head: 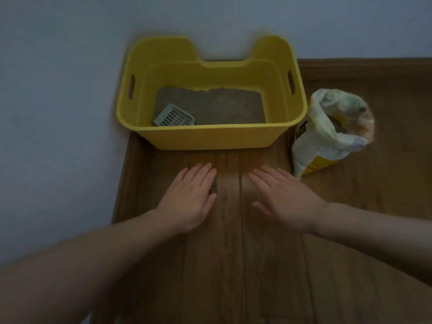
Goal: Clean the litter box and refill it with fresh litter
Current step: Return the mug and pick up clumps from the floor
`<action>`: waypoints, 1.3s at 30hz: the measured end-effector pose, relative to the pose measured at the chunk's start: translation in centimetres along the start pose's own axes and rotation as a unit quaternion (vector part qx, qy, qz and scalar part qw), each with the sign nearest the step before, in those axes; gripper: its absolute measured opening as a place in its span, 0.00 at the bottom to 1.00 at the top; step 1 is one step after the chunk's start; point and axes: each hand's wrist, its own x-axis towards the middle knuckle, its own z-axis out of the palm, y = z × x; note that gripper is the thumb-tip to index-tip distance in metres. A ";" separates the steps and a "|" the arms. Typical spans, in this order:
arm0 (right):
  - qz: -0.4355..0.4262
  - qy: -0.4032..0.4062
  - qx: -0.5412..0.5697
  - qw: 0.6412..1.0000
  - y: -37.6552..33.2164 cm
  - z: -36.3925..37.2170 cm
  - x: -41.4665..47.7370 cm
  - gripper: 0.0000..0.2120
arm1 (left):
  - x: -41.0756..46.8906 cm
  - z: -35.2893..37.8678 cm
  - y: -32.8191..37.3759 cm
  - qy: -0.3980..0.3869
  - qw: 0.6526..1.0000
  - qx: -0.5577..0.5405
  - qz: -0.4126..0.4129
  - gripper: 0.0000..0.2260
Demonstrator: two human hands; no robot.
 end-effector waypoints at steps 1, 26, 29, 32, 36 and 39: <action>0.002 0.008 -0.008 1.000 0.7 1.1 -0.1 0.33 | 0.5 1.0 0.2 -0.004 1.000 -0.005 0.009 0.27; 0.109 0.092 0.113 0.983 8.4 10.3 2.1 0.15 | 9.9 6.8 8.4 0.003 0.998 -0.028 0.060 0.30; 0.102 0.093 0.116 0.984 8.3 10.6 2.9 0.08 | 9.3 6.9 6.6 0.007 0.998 -0.043 0.039 0.29; 0.086 0.106 0.121 0.983 7.8 10.5 3.5 0.09 | 8.0 7.1 4.7 0.009 0.998 -0.063 0.008 0.30; 0.038 0.109 0.150 0.982 5.3 9.1 4.7 0.10 | 6.0 7.1 2.1 0.020 0.995 -0.088 -0.031 0.31; 0.006 0.097 0.178 0.979 2.8 8.1 5.9 0.07 | 4.5 6.8 0.1 0.028 0.993 -0.102 -0.060 0.31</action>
